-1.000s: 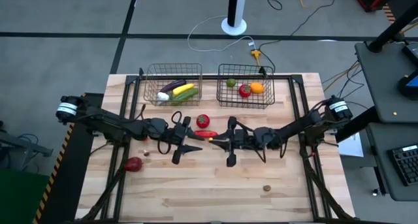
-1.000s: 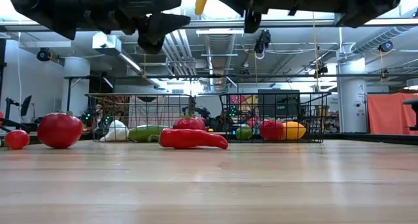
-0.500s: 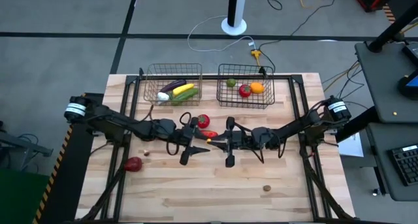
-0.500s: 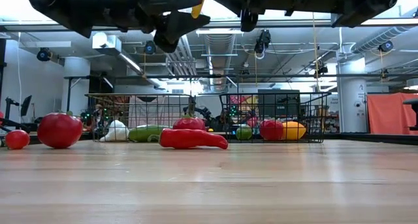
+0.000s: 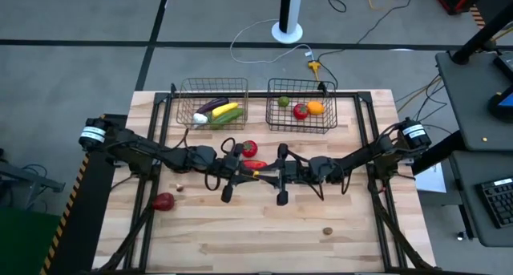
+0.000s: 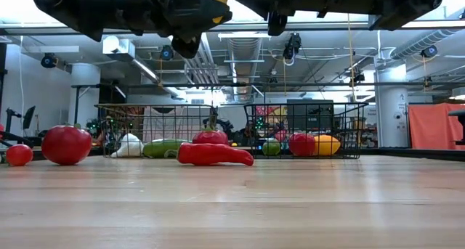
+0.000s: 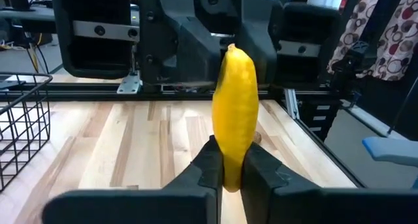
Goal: Sort produce into baskets
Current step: Put the small yellow corn into the left wire basket
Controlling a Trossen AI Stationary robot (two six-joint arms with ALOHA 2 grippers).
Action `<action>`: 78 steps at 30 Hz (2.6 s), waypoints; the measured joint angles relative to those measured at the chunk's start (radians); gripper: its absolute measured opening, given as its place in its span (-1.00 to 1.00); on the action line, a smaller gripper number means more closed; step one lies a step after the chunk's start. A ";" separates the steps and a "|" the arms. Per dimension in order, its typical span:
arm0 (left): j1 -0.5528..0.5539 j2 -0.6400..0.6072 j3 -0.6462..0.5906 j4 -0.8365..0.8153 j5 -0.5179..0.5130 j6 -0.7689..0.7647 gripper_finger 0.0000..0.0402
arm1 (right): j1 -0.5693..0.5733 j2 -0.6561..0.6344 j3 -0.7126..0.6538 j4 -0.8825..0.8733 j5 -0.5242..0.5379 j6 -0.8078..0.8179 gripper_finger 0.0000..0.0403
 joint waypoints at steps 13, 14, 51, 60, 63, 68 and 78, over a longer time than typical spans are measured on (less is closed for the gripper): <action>0.014 -0.038 -0.001 -0.085 -0.010 -0.034 -0.94 | -0.003 -0.061 0.000 -0.030 0.062 0.053 -0.19; 0.019 -0.054 -0.001 -0.115 -0.023 -0.040 -0.94 | -0.003 -0.073 0.000 -0.054 0.092 0.057 -0.18; 0.873 0.008 0.558 -1.554 -0.111 0.345 -0.94 | -0.026 -0.143 0.000 -0.236 0.183 0.156 -0.21; 0.937 0.129 0.641 -1.634 -0.111 0.499 -0.93 | -0.026 -0.143 0.001 -0.253 0.183 0.161 -0.23; 0.962 0.155 0.630 -1.634 -0.111 0.533 -0.93 | -0.026 -0.142 0.001 -0.270 0.183 0.181 -0.21; 0.985 0.202 0.619 -1.631 -0.112 0.546 -0.92 | -0.026 -0.142 0.001 -0.283 0.183 0.187 -0.17; 0.990 0.279 0.619 -1.617 -0.113 0.557 -0.91 | -0.026 -0.142 0.001 -0.284 0.183 0.190 -0.11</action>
